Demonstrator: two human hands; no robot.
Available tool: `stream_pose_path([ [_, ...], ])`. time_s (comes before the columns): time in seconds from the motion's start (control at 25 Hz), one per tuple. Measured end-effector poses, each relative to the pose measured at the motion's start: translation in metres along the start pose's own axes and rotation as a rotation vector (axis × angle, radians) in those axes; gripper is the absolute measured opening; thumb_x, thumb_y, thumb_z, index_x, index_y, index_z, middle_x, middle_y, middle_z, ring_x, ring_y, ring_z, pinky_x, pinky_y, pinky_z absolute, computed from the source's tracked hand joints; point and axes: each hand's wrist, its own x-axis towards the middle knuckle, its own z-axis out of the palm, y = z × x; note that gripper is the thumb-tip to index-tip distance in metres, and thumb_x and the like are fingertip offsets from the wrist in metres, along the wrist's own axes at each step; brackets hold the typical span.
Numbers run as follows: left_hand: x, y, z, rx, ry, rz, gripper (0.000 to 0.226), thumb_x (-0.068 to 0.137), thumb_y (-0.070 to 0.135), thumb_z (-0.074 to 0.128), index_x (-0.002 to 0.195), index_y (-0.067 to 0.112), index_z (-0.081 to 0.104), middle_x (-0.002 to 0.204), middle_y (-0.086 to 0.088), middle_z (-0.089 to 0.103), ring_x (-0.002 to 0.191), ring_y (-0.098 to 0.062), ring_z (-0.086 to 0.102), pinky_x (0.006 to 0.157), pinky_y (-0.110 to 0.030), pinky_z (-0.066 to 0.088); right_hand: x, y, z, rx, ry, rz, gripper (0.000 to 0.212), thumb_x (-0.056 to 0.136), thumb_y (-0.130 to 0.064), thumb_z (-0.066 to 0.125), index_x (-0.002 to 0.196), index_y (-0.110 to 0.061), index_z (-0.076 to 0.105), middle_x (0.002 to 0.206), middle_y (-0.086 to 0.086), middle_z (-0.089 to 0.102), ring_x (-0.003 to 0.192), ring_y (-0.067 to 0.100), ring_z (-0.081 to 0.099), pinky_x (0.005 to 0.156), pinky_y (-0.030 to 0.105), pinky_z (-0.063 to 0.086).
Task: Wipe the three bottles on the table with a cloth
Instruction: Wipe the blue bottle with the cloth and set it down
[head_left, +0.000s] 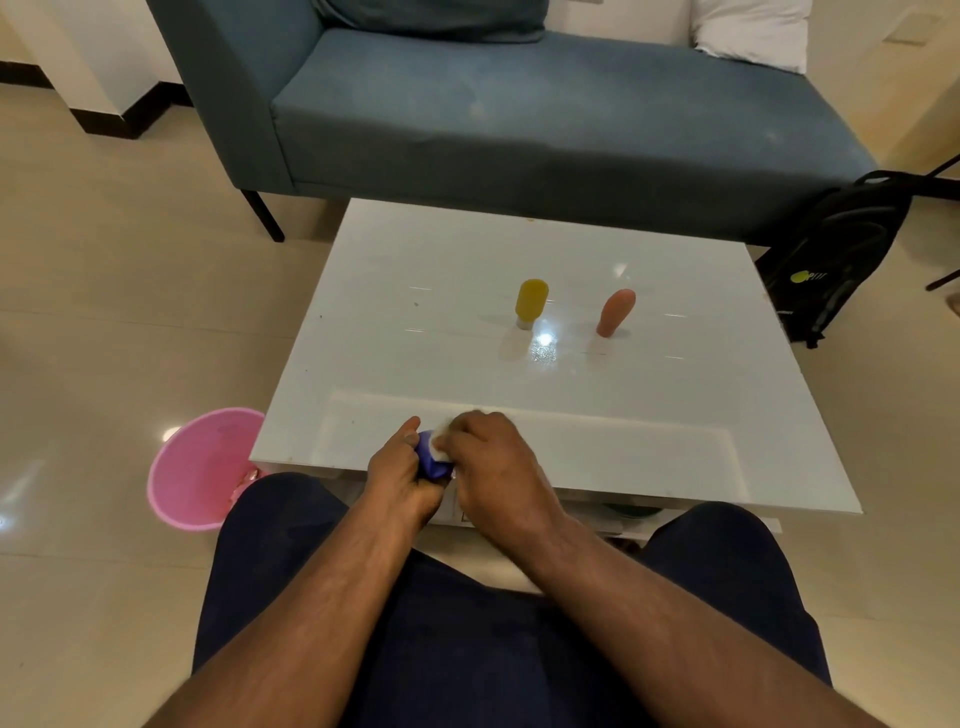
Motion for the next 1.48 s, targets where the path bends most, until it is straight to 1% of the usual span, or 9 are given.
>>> stream_pose_path([
  [0.12,0.001,0.002,0.0,0.018,0.004,-0.001,0.041,0.107,0.009,0.041,0.147,0.015,0.05,0.143,-0.024,0.053,0.094,-0.034,0.067,0.062,-0.042,0.055,-0.016,-0.001,0.005,-0.036,-0.102,-0.206,0.03,0.073,0.005,0.062,0.096,-0.013,0.068,0.096,0.001,0.064,0.089,0.021,0.053,0.076,0.032,0.047],
  [0.28,-0.004,0.001,0.001,-0.023,-0.013,0.004,0.043,0.107,0.006,0.04,0.148,0.013,0.048,0.141,-0.026,0.051,0.095,-0.036,0.063,0.067,-0.044,0.054,-0.001,0.01,-0.003,0.063,0.123,0.05,0.03,0.07,0.005,0.058,0.091,-0.012,0.07,0.092,0.002,0.065,0.085,0.022,0.056,0.074,0.035,0.05],
  [0.44,-0.002,0.003,0.0,-0.01,-0.027,-0.006,0.042,0.108,0.01,0.041,0.149,0.015,0.048,0.142,-0.024,0.053,0.097,-0.034,0.065,0.068,-0.042,0.054,-0.016,0.001,0.006,-0.078,-0.096,-0.24,0.03,0.073,0.005,0.062,0.097,-0.013,0.067,0.097,0.001,0.064,0.09,0.02,0.052,0.079,0.031,0.046],
  [0.68,-0.007,0.004,0.002,-0.072,-0.055,0.042,0.042,0.106,0.011,0.046,0.148,0.019,0.049,0.127,-0.02,0.057,0.1,-0.033,0.064,0.072,-0.044,0.056,-0.003,0.003,-0.001,0.15,0.117,0.101,0.027,0.076,0.006,0.061,0.094,-0.012,0.07,0.097,-0.001,0.063,0.091,0.014,0.059,0.081,0.031,0.052],
  [0.84,-0.002,0.004,0.001,-0.008,-0.067,0.029,0.04,0.095,0.038,0.066,0.129,0.016,0.063,0.113,-0.012,0.068,0.092,-0.027,0.068,0.084,-0.047,0.059,-0.017,-0.019,-0.004,0.372,0.165,0.199,0.013,0.083,-0.01,0.068,0.095,-0.014,0.072,0.1,-0.008,0.061,0.095,0.002,0.057,0.08,0.017,0.049],
  [1.0,-0.009,0.002,0.003,0.021,-0.173,-0.039,0.048,0.084,0.038,0.078,0.123,0.014,0.065,0.093,-0.007,0.064,0.071,-0.022,0.067,0.063,-0.037,0.059,-0.012,-0.019,-0.007,0.431,0.18,0.277,0.014,0.083,-0.007,0.067,0.092,-0.018,0.07,0.094,-0.01,0.063,0.09,0.004,0.058,0.077,0.016,0.047],
  [1.08,-0.013,0.004,0.002,0.024,-0.249,-0.116,0.046,0.085,0.038,0.076,0.12,0.01,0.064,0.092,-0.008,0.066,0.075,-0.024,0.069,0.066,-0.037,0.06,-0.007,-0.021,-0.011,0.449,0.119,0.331,0.022,0.085,-0.008,0.065,0.101,-0.022,0.07,0.096,-0.012,0.064,0.091,0.001,0.058,0.078,0.012,0.046],
  [1.36,-0.025,-0.001,0.006,0.161,-0.414,-0.141,0.048,0.091,0.043,0.067,0.126,0.01,0.065,0.099,-0.013,0.072,0.086,-0.025,0.072,0.07,-0.042,0.059,0.028,-0.001,-0.021,0.286,0.077,0.358,0.017,0.094,-0.024,0.057,0.097,-0.014,0.071,0.095,-0.002,0.06,0.087,0.01,0.058,0.083,0.027,0.05],
  [1.48,-0.021,0.002,0.003,0.109,-0.434,-0.174,0.058,0.092,0.051,0.064,0.13,0.007,0.061,0.091,-0.011,0.069,0.083,-0.022,0.068,0.081,-0.037,0.057,0.009,-0.02,-0.016,0.223,0.016,0.243,0.016,0.094,-0.015,0.054,0.098,-0.011,0.069,0.096,0.001,0.061,0.089,0.014,0.057,0.084,0.029,0.049],
])
